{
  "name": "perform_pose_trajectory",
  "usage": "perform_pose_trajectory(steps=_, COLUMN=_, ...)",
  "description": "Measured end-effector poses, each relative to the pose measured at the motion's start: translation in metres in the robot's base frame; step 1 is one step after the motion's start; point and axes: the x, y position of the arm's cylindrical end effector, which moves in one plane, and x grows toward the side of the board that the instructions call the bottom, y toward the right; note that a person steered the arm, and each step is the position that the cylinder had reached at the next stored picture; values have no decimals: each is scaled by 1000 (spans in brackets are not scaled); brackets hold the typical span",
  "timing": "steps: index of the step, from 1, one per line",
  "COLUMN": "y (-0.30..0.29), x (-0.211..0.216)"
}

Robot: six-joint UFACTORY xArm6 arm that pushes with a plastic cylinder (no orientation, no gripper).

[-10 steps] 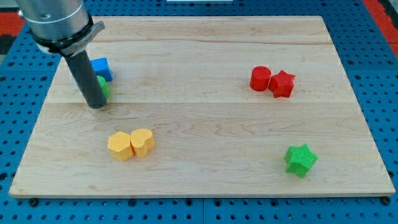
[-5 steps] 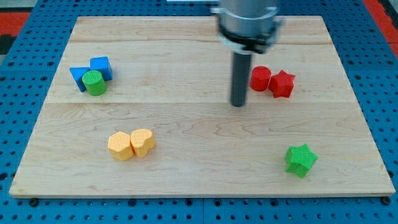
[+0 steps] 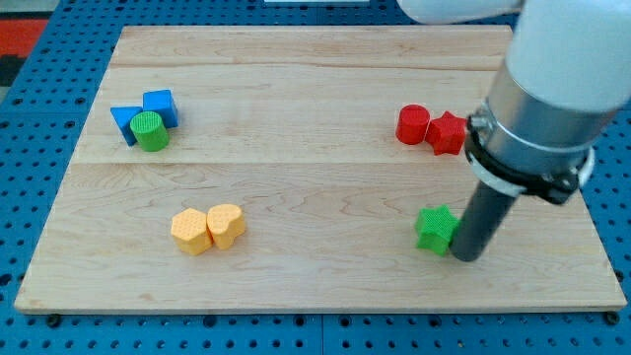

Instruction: Slide the green star towards the center of the board

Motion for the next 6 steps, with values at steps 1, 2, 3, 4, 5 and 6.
perform_pose_trajectory(steps=1, y=-6, x=-26)
perform_pose_trajectory(steps=2, y=-20, x=-46)
perform_pose_trajectory(steps=3, y=-70, x=-50)
perform_pose_trajectory(steps=4, y=-138, x=-51)
perform_pose_trajectory(steps=5, y=-191, x=-59)
perform_pose_trajectory(steps=6, y=-177, x=-88)
